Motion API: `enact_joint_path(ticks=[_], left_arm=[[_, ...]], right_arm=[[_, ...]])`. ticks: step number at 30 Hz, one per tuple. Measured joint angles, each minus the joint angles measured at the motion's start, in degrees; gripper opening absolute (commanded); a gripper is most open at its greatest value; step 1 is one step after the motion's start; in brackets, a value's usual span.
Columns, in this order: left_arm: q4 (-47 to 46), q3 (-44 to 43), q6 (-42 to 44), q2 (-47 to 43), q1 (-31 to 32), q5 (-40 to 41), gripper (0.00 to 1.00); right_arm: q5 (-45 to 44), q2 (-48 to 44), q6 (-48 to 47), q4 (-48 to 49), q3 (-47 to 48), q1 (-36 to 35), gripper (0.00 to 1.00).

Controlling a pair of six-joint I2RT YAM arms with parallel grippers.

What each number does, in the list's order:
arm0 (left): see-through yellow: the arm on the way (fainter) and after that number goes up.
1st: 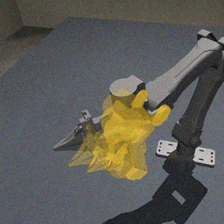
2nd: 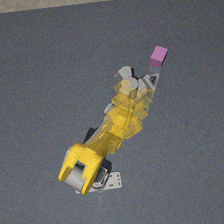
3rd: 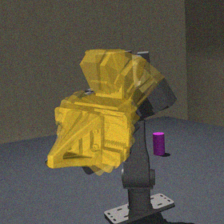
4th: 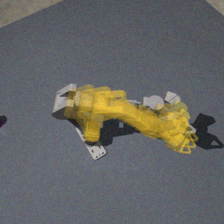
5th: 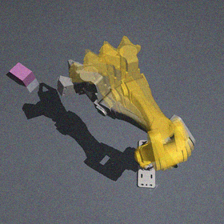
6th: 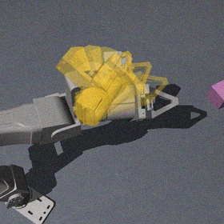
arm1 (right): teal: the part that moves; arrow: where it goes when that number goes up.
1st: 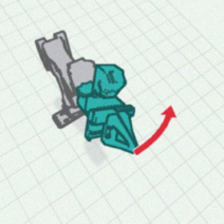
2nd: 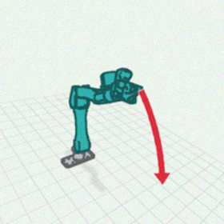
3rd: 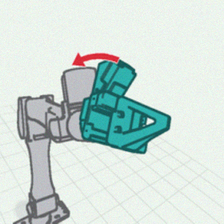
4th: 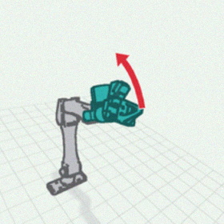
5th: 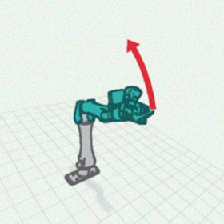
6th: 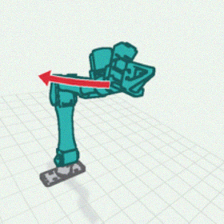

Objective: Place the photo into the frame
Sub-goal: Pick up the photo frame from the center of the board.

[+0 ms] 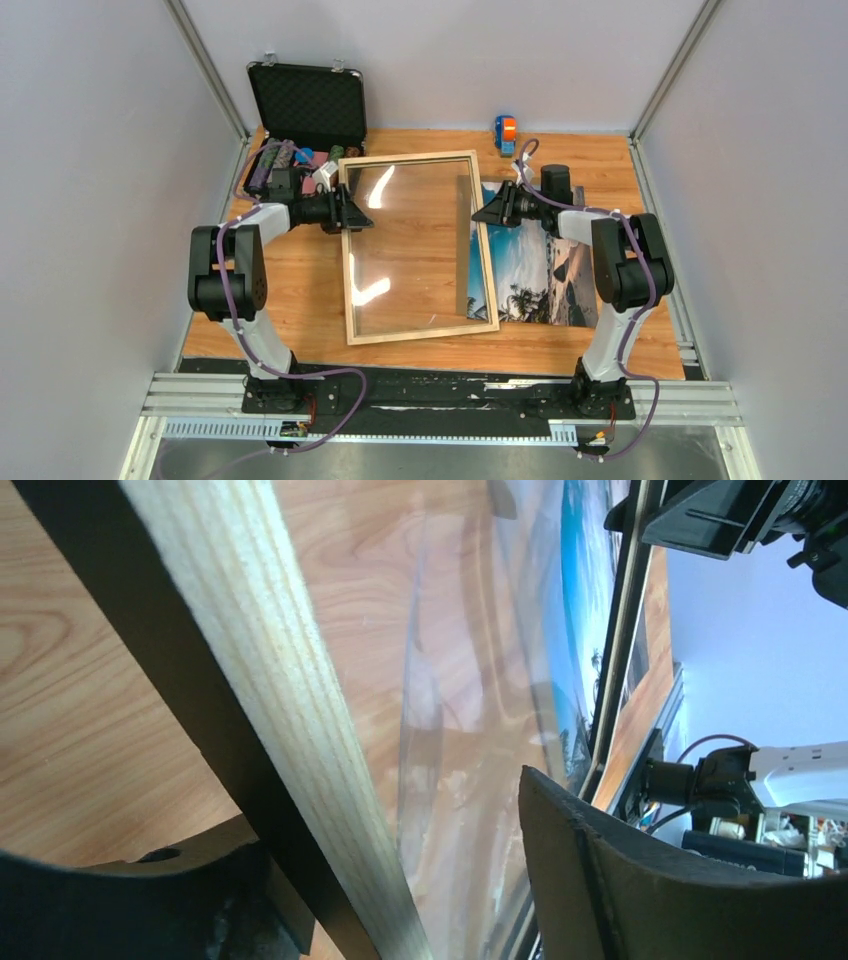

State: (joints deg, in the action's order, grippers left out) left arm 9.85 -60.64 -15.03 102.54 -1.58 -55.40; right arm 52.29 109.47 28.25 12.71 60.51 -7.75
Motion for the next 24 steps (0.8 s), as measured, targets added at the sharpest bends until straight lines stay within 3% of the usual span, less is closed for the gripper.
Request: enact_joint_path(ticks=[2,7,16,24], left_arm=[[0.15,-0.02,0.46,-0.33,-0.02,0.22,0.85],[1.53,-0.07,1.99,-0.87,-0.13,0.72,0.88],[3.15,-0.07,3.82,-0.90,-1.05,0.26,0.82],[4.98,-0.76,5.05,-2.27,-2.78,4.46,0.73]], right_arm=[[-0.31,0.00,-0.02,0.02,0.00,0.00,0.00],[-0.87,0.00,-0.11,0.00,0.00,0.00,0.00],[-1.27,0.02,-0.20,0.02,0.00,-0.02,0.00],[-2.40,0.02,-0.22,-0.28,0.00,-0.07,0.00]])
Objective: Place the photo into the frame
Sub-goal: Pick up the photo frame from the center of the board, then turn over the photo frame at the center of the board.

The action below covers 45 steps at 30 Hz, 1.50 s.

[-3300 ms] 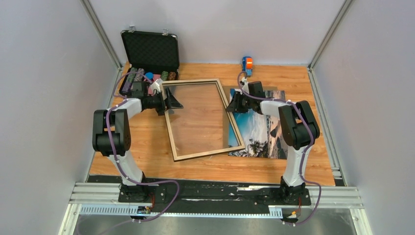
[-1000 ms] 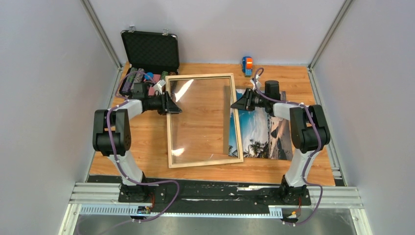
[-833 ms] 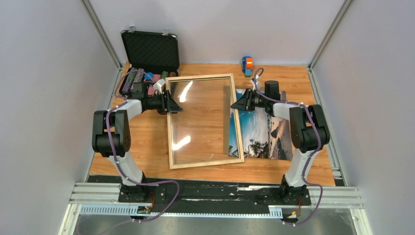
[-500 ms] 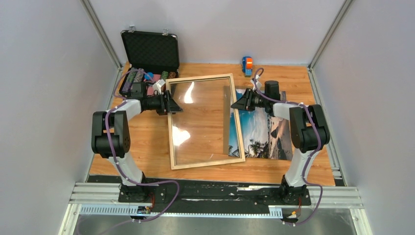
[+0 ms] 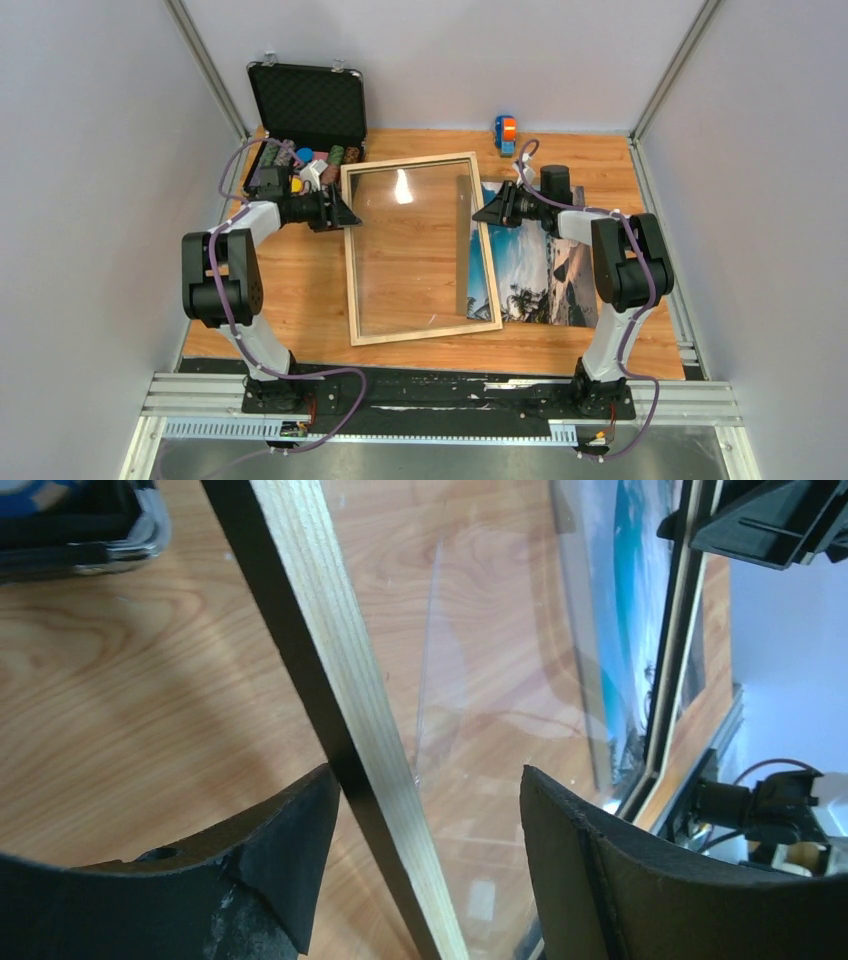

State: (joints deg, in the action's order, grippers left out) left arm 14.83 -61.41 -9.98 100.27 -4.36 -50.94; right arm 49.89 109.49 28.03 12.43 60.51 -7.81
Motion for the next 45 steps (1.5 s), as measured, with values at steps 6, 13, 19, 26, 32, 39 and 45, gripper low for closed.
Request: enact_joint_path(ticks=[6,13,19,26,32,39,45], left_arm=[[2.36,-0.46,2.97,-0.85,-0.35,3.76,0.63],[3.63,0.63,4.24,-0.85,-0.20,7.58,0.46],[3.87,1.49,4.33,-0.85,1.81,11.17,0.37],[3.69,1.51,4.24,-0.72,6.08,18.03,0.34],[3.80,0.72,3.80,-0.61,8.24,21.57,0.38],[4.22,-0.98,3.19,2.67,10.64,24.04,0.56],[4.92,-1.99,2.58,3.69,12.44,26.23,0.63]], right_arm=[[-0.83,0.00,0.02,-1.40,0.00,0.00,0.00],[-1.42,0.00,0.02,-2.12,0.00,-0.02,0.00],[-2.40,0.00,0.46,-2.62,0.00,-0.55,0.00],[-4.00,0.00,0.83,-3.23,0.00,-0.42,0.00],[-5.18,0.00,0.83,-3.37,0.00,-0.13,0.00],[-6.10,0.00,0.85,-3.45,0.09,-0.33,0.00],[-6.54,0.00,0.85,-3.63,0.31,-0.59,0.00]])
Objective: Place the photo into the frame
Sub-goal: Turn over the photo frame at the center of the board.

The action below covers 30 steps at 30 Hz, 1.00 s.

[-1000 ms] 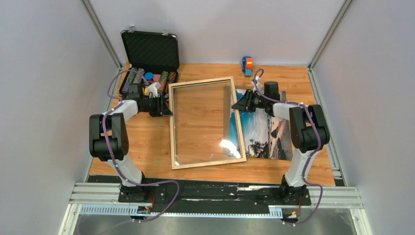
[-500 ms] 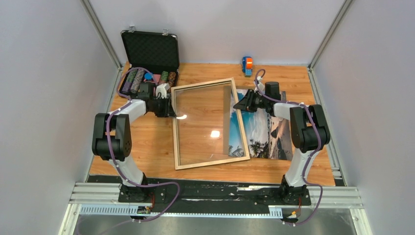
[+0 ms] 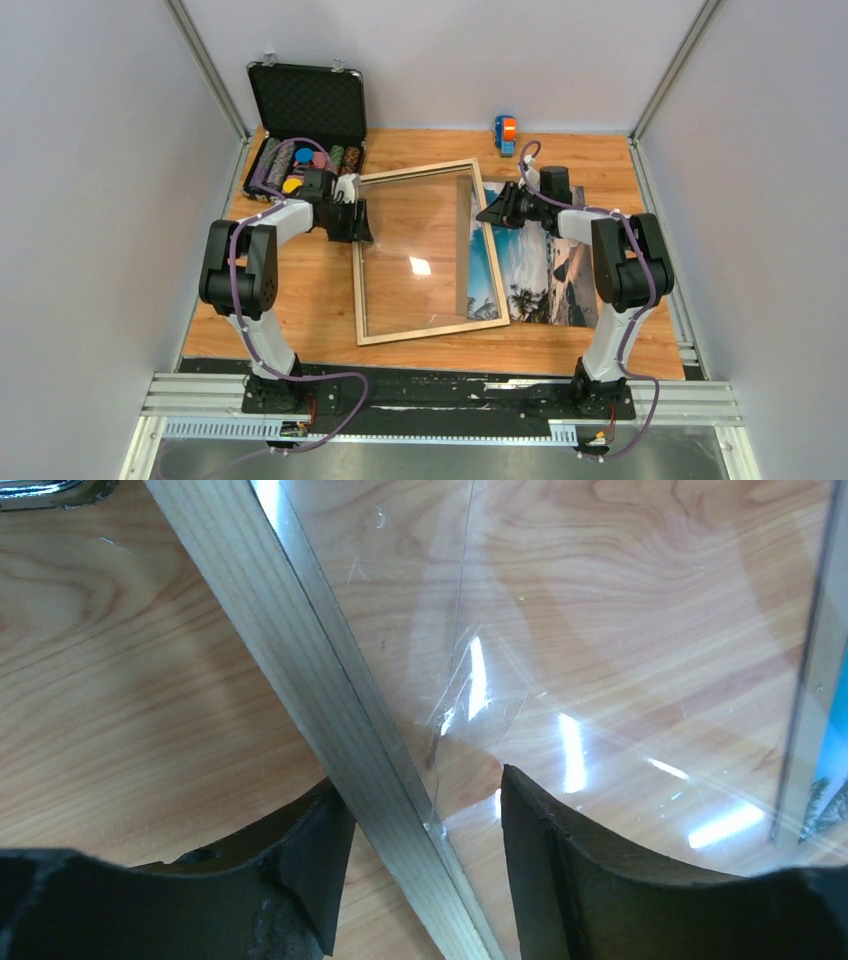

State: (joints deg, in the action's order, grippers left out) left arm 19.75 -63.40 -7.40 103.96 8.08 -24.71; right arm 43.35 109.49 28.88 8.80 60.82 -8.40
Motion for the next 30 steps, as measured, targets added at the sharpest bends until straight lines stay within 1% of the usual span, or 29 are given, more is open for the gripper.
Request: enact_joint_path(ticks=[6,14,18,19,20,21,23,30], left_arm=[[0.07,-0.37,-0.68,0.39,1.53,2.64,0.69],[0.28,-1.18,-1.27,0.55,2.32,4.17,0.81],[0.39,-1.25,-0.98,0.28,2.34,4.04,0.89],[0.68,-1.25,-0.70,0.09,2.36,4.09,0.92],[1.09,-1.25,-0.42,-0.11,2.34,4.13,0.96],[1.60,-1.25,-0.04,-0.35,2.34,4.22,0.98],[2.78,-1.25,0.55,-1.03,2.34,4.35,1.00],[6.62,-2.25,1.88,-5.42,0.61,3.56,1.00]], right_arm=[[-0.46,0.00,0.11,-0.11,0.31,-0.39,0.00],[-1.01,-0.13,0.59,-0.15,0.87,-1.11,0.00],[-0.96,-0.63,0.87,0.11,0.92,-1.46,0.00],[-0.92,-0.85,0.92,0.15,0.92,-1.64,0.00],[-0.83,-1.05,1.01,0.26,0.92,-1.81,0.00],[-0.76,-1.31,1.07,0.52,0.92,-2.05,0.00],[-0.48,-1.79,1.16,1.07,0.92,-2.45,0.00],[0.90,-4.00,1.29,3.58,0.83,-3.17,0.00]])
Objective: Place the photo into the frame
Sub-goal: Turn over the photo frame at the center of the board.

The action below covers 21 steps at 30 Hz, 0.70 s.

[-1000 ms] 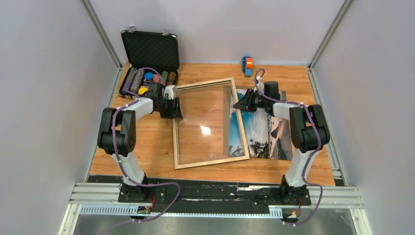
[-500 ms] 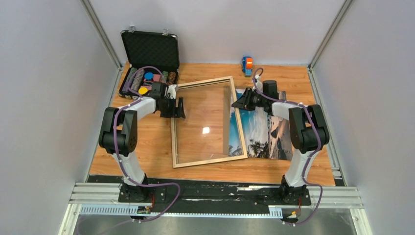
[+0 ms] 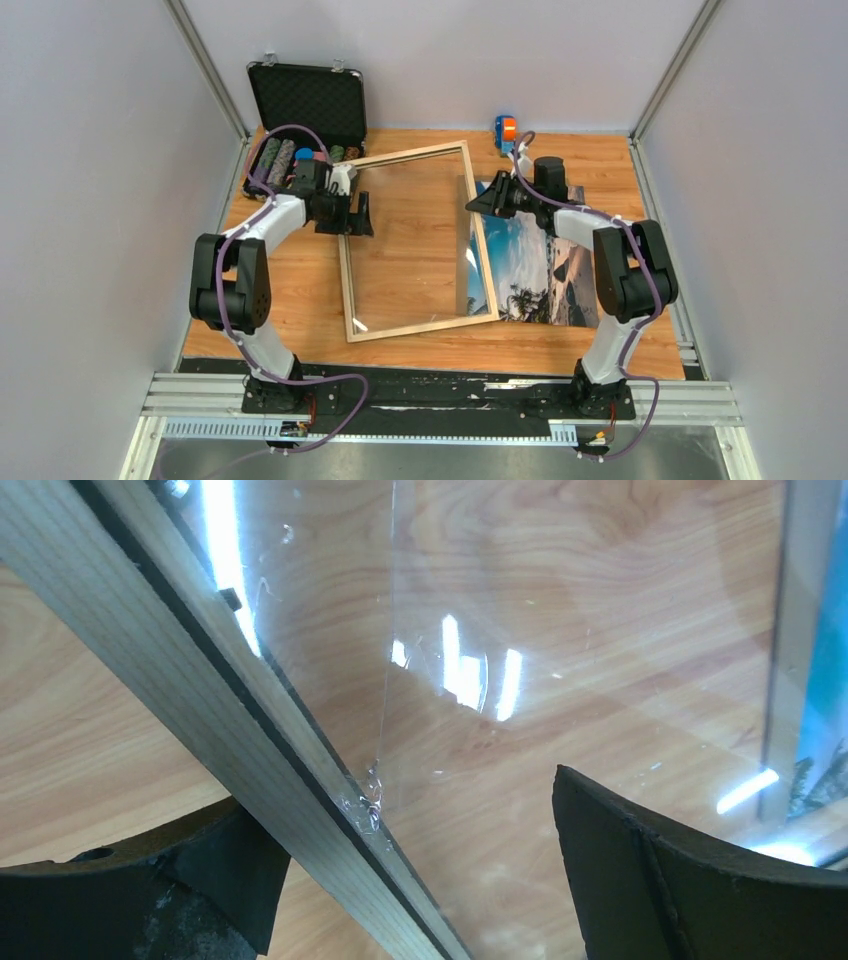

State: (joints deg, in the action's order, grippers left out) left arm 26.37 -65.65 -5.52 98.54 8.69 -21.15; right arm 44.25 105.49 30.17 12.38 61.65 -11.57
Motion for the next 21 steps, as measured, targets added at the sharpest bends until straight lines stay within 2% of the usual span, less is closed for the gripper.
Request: enact_joint_path(ticks=[14,21], left_arm=[[2.86,-3.17,3.17,-4.04,-5.38,-8.31,1.00],[4.17,-4.09,3.43,-4.02,-5.90,-7.80,1.00]], right_arm=[[0.85,-0.70,-0.90,1.64,-0.98,-1.36,0.00],[1.31,-0.74,-0.63,3.41,-2.12,-1.25,0.00]])
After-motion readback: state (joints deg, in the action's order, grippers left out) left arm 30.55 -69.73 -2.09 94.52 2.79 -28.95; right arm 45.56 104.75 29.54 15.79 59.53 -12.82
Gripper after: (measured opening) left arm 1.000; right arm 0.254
